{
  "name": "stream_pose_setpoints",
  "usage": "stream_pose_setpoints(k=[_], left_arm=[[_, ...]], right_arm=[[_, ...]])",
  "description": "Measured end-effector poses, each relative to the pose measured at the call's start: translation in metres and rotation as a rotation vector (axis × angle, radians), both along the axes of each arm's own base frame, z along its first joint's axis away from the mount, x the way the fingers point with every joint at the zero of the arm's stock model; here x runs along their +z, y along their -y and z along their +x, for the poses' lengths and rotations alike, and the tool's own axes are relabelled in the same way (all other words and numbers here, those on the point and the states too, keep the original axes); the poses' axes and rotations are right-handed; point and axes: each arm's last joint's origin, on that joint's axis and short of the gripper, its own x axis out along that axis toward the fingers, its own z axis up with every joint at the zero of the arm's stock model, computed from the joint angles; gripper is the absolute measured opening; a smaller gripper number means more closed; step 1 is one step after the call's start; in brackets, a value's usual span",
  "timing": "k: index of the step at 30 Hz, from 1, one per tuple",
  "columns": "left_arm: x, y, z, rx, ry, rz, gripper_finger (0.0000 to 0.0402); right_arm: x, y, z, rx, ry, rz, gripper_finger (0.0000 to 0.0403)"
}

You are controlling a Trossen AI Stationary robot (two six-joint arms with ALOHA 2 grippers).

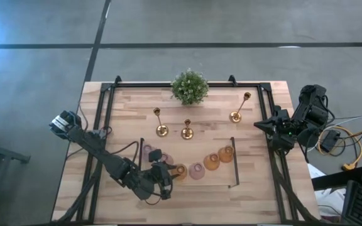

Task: Pick & Place candle stick holders
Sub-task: Put the yellow candle holder on the shelf

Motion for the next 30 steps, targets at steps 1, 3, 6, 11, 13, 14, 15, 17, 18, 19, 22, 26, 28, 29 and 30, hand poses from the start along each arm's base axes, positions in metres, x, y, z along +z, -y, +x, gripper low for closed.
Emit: stream_pose_setpoints(k=[1, 3, 6, 11, 13, 14, 15, 17, 18, 19, 22, 26, 28, 29, 30], left_arm=[[0.0, -0.0001, 0.0001, 0.002, 0.001, -0.005, 0.0099], [-0.0001, -0.0002, 0.0001, 0.005, 0.003, -0.012, 0.0099], [-0.0001, -0.0007, 0.0004, 0.01, 0.005, -0.02, 0.0099], [0.0, -0.0018, 0.0011, 0.016, 0.006, -0.023, 0.0099], [-0.0002, -0.0019, 0.0012, 0.018, 0.007, -0.024, 0.0099], [-0.0002, -0.0019, 0.0012, 0.018, 0.008, -0.025, 0.0099], [-0.0002, -0.0021, 0.0013, 0.02, 0.008, -0.027, 0.0099], [-0.0003, -0.0021, 0.0013, 0.022, 0.009, -0.031, 0.0099], [-0.0003, -0.0023, 0.0014, 0.024, 0.011, -0.035, 0.0099], [-0.0003, -0.0024, 0.0015, 0.025, 0.011, -0.038, 0.01], [-0.0003, -0.0026, 0.0016, 0.029, 0.013, -0.043, 0.0132], [-0.0002, -0.0031, 0.002, 0.031, 0.015, -0.046, 0.0169], [-0.0002, -0.0031, 0.002, 0.032, 0.015, -0.046, 0.0175], [-0.0002, -0.0031, 0.002, 0.032, 0.015, -0.046, 0.0176], [-0.0002, -0.0031, 0.002, 0.031, 0.015, -0.046, 0.0176]], right_arm=[[0.0, 0.0, 0.0, 0.0, 0.0, 0.0, 0.0008], [0.0, 0.0, 0.0, 0.0, 0.0, 0.0, 0.0008], [0.0, 0.0, 0.0, 0.0, 0.0, 0.0, 0.0008], [0.0, 0.0, 0.0, 0.0, 0.0, 0.0, 0.0008], [0.0, 0.0, 0.0, 0.0, 0.0, 0.0, 0.0008], [0.0, 0.0, 0.0, 0.0, 0.0, 0.0, 0.0008], [0.0, 0.0, 0.0, 0.0, 0.0, 0.0, 0.0008], [0.0, 0.0, 0.0, 0.0, 0.0, -0.001, 0.0008], [0.0, 0.0, 0.0, 0.0, 0.0, 0.0, 0.0008], [0.0, 0.0, 0.0, 0.0, 0.0, 0.0, 0.0008], [0.0, 0.0, 0.0, 0.0, 0.0, 0.0, 0.0008], [0.0, 0.0, 0.0, 0.0, 0.0, 0.0, 0.0008], [0.0, 0.0, 0.0, 0.0, 0.0, 0.0, 0.0008], [0.0, 0.0, 0.0, 0.0, 0.0, 0.0, 0.0008], [0.0, 0.0, 0.0, 0.0, 0.0, 0.0, 0.0008]])
